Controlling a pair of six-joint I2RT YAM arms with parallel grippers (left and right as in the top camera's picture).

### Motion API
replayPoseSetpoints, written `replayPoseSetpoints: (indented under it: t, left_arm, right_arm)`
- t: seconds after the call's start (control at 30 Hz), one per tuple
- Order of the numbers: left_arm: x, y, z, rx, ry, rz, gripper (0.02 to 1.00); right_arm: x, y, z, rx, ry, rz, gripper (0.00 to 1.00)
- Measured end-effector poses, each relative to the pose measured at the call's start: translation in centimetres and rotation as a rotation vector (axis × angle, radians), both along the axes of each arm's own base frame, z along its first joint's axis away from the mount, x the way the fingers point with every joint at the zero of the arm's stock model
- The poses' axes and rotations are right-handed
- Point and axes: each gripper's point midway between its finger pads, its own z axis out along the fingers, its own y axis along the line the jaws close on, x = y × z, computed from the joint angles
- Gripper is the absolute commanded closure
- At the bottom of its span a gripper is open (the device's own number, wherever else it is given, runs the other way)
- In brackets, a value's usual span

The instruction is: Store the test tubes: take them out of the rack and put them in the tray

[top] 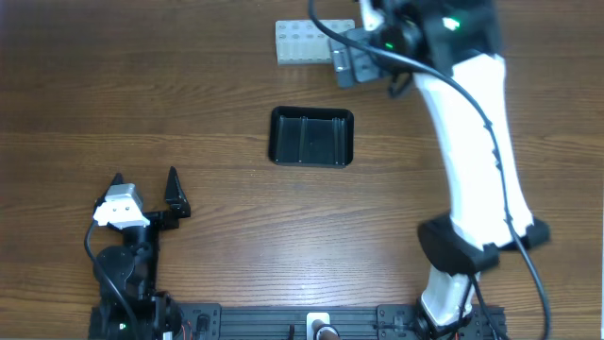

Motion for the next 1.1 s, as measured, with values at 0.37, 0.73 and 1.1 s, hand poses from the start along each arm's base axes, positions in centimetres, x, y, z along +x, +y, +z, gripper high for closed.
replayPoseSetpoints:
  t: [0.37,0.73,1.1]
  left_arm:
    - [0.0,0.0,0.0,0.0,0.0,0.0,0.02]
    - [0.0,0.0,0.0,0.0,0.0,0.0,0.02]
    - [0.0,0.0,0.0,0.0,0.0,0.0,0.02]
  right_arm:
    - [-6.8,-3.4,-0.2,-0.044,0.059,-0.012,0.012]
    - [-9.1,-6.4,-4.0,-0.011,-0.143,-0.059,0.009]
    - [-6.0,-6.3,-11.3,0.032,-0.502,-0.012,0.009]
